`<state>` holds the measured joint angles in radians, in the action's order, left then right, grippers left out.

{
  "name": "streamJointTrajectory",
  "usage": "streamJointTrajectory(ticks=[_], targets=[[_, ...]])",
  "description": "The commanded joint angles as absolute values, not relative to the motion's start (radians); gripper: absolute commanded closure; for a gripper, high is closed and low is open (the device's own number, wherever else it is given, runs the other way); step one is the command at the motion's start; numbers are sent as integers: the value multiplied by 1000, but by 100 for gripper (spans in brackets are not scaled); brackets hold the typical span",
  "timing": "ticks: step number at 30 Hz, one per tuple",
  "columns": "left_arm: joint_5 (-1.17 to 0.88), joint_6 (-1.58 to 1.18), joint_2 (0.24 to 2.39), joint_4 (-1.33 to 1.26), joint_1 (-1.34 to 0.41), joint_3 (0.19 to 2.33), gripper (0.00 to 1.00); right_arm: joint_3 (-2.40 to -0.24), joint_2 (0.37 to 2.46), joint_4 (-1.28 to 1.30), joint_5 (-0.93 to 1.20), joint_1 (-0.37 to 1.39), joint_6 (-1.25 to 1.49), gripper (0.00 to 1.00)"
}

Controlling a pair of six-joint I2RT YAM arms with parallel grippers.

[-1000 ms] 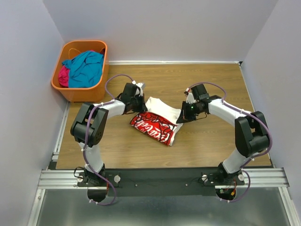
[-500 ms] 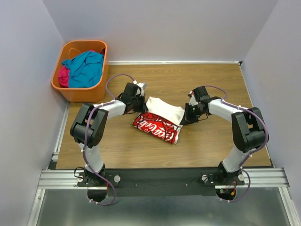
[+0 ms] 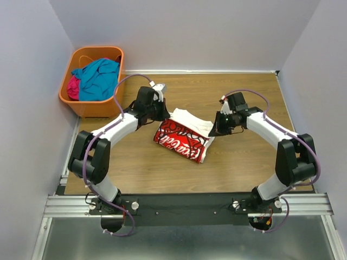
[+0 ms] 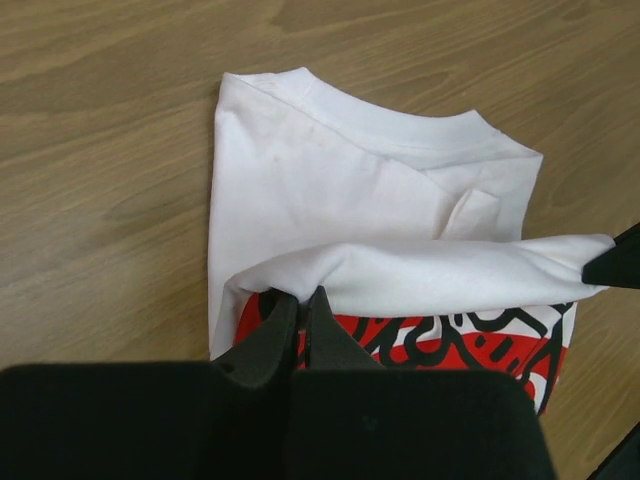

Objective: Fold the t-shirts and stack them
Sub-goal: Fold the tshirt

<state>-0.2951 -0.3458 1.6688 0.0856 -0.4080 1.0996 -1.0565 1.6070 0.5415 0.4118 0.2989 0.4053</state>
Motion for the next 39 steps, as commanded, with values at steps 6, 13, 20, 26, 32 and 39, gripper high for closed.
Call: streamJointTrajectory(ticks=[6, 13, 20, 26, 32, 39], targets=[[-279, -285, 1543, 147, -408, 1108, 100, -1088, 1529, 634, 460, 291, 377, 100], [-281, -255, 1447, 186, -408, 1106, 100, -1104, 1502, 672, 574, 290, 379, 100], [-267, -203, 1523, 227, -408, 1262, 100, -1158, 1511, 675, 497, 265, 414, 100], [-333, -152, 1889, 152, -468, 1521, 100, -1086, 1704, 574, 535, 130, 394, 100], [-293, -181, 2085, 175, -454, 1697, 100, -1088, 1821, 509, 526, 109, 356, 100], [-298, -175, 2155, 126, -443, 1698, 100, -1069, 1861, 471, 480, 103, 383, 100]])
